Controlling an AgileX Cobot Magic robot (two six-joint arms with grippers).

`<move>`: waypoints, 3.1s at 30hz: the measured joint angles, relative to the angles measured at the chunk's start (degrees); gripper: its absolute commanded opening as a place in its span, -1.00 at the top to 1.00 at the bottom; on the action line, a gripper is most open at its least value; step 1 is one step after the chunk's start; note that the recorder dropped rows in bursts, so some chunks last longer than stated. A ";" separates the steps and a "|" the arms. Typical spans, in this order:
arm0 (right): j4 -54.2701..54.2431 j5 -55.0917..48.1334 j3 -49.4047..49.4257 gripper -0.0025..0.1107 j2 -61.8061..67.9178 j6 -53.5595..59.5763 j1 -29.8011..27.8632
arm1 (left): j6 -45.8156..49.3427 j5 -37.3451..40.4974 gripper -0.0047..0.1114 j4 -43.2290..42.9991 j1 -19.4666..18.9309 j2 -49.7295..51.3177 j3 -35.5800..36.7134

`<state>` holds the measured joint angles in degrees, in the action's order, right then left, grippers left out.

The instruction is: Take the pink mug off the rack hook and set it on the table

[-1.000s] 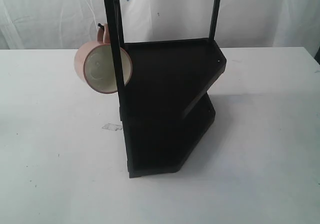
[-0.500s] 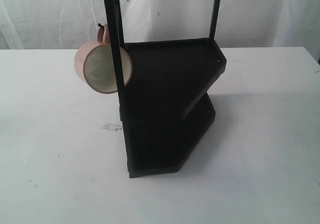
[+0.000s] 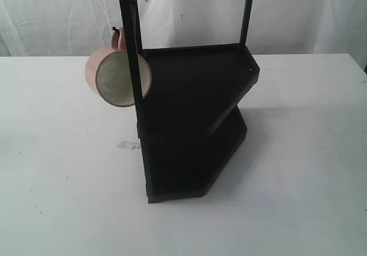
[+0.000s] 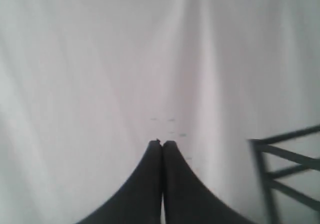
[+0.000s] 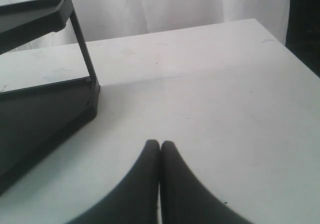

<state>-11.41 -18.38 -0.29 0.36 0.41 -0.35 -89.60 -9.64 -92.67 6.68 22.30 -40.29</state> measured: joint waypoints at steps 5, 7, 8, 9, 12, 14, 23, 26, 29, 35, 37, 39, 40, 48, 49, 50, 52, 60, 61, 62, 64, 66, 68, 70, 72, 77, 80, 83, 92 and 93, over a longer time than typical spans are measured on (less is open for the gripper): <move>0.00 0.00 0.00 0.96 0.00 0.00 0.00 | 2.60 26.15 0.92 3.10 0.00 0.67 -1.02; 0.00 0.00 0.00 0.96 0.00 0.00 0.00 | 9.09 32.35 0.92 9.30 0.00 0.67 -0.69; 0.00 0.00 0.00 0.96 0.00 0.00 0.00 | 14.10 34.80 0.92 13.06 0.00 0.67 -0.24; 0.00 0.00 0.00 0.96 0.00 0.00 0.00 | 18.43 36.83 0.92 16.18 0.00 0.67 0.27; 0.00 0.00 0.00 0.96 0.00 0.00 0.00 | 36.53 40.21 0.92 27.35 0.00 0.80 2.91; 0.00 0.00 0.00 0.96 0.00 0.00 0.00 | 47.19 41.45 0.92 35.80 0.00 0.80 4.23; 0.00 0.00 0.00 0.96 0.00 0.00 0.00 | 81.58 51.52 0.92 80.55 0.00 0.80 6.26; 0.00 0.00 0.00 0.96 0.00 0.00 0.00 | 83.24 50.35 0.79 91.24 0.00 0.80 6.39; 0.00 0.00 0.00 0.96 0.00 0.00 0.00 | 88.35 44.29 0.32 104.63 0.00 1.01 6.39; 0.00 0.00 0.00 0.96 0.00 0.00 0.00 | 119.76 31.94 -0.10 138.41 0.00 8.17 9.64; 0.00 0.00 0.00 0.96 0.00 0.00 0.00 | 130.07 29.36 -0.10 147.67 0.00 12.67 9.91; 0.00 0.00 0.00 0.96 0.00 0.00 0.00 | 140.72 28.17 -0.11 157.62 0.00 17.10 9.91; 0.00 0.00 0.00 0.96 0.00 0.00 0.00 | 148.57 28.32 -0.12 165.93 0.00 19.81 9.91; -0.09 0.00 0.00 0.96 0.00 0.00 0.00 | 175.43 29.68 -0.13 189.28 0.00 29.63 6.71; -0.09 0.00 0.00 0.96 0.00 0.00 0.00 | 176.00 29.78 -0.13 189.59 0.09 30.61 5.94; -0.09 -0.04 0.00 0.96 0.00 0.00 0.00 | 176.72 29.78 -0.13 189.88 0.24 31.60 5.22; -0.09 -0.04 0.00 0.96 0.00 0.00 0.00 | 178.49 29.67 -0.13 190.01 1.01 33.46 4.04; -0.09 -0.04 0.00 0.96 0.00 0.00 0.00 | 186.48 22.78 -0.13 188.53 6.22 38.06 1.61; -0.09 -0.04 0.00 0.96 0.00 0.00 0.00 | 186.62 21.50 -0.13 188.26 6.82 38.06 1.61; -0.09 -0.04 0.00 0.96 0.00 0.00 0.00 | 186.94 20.17 -0.13 187.94 7.55 38.11 1.52; -0.09 -0.04 0.00 0.96 0.00 0.00 0.00 | 187.62 17.89 -0.13 187.50 8.80 38.33 1.52; -0.09 -0.04 0.00 0.96 0.00 0.00 0.00 | 188.14 15.89 -0.13 187.37 9.98 38.97 1.48; -0.09 -0.04 0.00 0.96 0.00 0.00 0.00 | 188.41 14.39 -0.13 187.37 11.01 39.82 1.09; -0.09 -0.04 0.00 0.96 0.00 0.00 0.00 | 188.53 12.33 -0.13 187.30 11.96 40.90 0.33; -0.09 -0.04 0.00 0.96 0.00 0.00 0.00 | 188.64 10.23 -0.12 187.30 12.69 42.05 -0.74; -0.09 -0.04 0.00 0.96 0.00 0.00 0.00 | 188.73 6.44 -0.12 186.65 13.14 44.66 -2.88; -0.09 -0.04 0.00 0.96 0.00 0.00 0.00 | 188.73 3.87 -0.12 185.32 13.14 46.04 -3.39; -0.09 -0.04 0.00 0.96 0.00 0.00 0.00 | 188.85 2.11 -0.12 184.22 13.14 46.43 -3.47; -0.09 -0.04 0.00 0.96 0.00 0.00 0.00 | 183.61 -0.30 -0.12 181.29 13.14 47.21 -6.93; -0.09 -0.04 0.00 0.96 0.00 0.00 0.00 | 183.35 -0.29 -0.12 181.14 13.14 47.84 -7.74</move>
<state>-11.50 -18.42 -0.29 0.36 0.41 -0.35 93.75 -9.93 88.46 19.82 70.14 -48.03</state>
